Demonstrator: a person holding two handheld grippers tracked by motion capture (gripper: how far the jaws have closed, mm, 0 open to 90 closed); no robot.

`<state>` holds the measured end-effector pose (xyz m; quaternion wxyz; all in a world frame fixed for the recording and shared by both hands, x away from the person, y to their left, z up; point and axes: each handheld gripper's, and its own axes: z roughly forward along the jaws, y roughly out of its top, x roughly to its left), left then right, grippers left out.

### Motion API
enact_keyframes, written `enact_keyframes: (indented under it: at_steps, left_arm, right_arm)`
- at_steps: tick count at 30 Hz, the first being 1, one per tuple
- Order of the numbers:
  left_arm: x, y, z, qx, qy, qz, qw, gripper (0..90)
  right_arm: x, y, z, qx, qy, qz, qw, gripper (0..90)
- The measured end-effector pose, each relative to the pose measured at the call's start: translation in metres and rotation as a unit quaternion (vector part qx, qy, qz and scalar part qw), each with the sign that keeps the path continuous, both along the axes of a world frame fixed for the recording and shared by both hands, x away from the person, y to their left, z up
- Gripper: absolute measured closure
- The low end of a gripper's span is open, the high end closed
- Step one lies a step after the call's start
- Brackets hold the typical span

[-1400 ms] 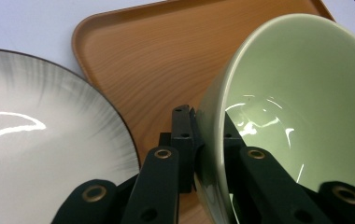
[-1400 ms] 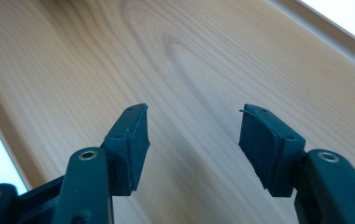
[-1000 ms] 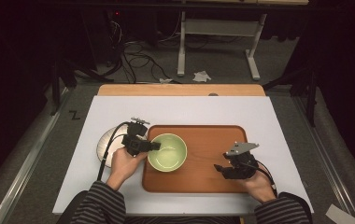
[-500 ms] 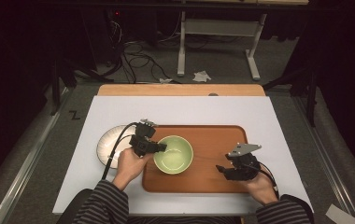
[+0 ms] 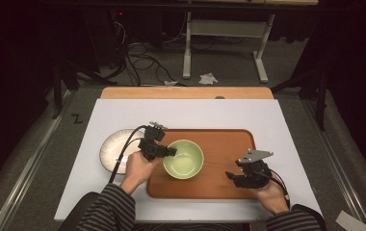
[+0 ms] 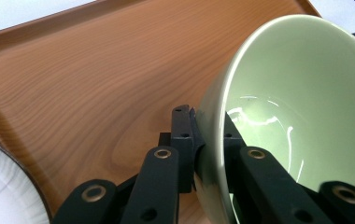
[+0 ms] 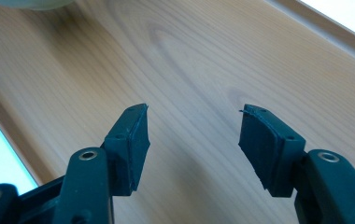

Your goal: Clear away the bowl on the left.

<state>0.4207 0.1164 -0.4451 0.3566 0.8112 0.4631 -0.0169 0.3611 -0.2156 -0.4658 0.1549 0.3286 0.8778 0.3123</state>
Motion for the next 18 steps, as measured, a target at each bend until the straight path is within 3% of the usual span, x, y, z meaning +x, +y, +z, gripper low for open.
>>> enact_keyframes:
  at_steps: [14, 18]
  left_arm:
    - [0.006, -0.012, 0.000, -0.002, 0.002, -0.017, 0.9998, 82.7]
    - [0.007, -0.016, 0.000, 0.006, -0.003, -0.021, 0.9998, 82.6]
  right_arm:
    - [-0.005, -0.006, 0.000, -0.002, 0.004, -0.015, 0.9999, 44.0]
    - [-0.005, -0.006, -0.001, 0.000, 0.004, -0.016, 0.9999, 44.0]
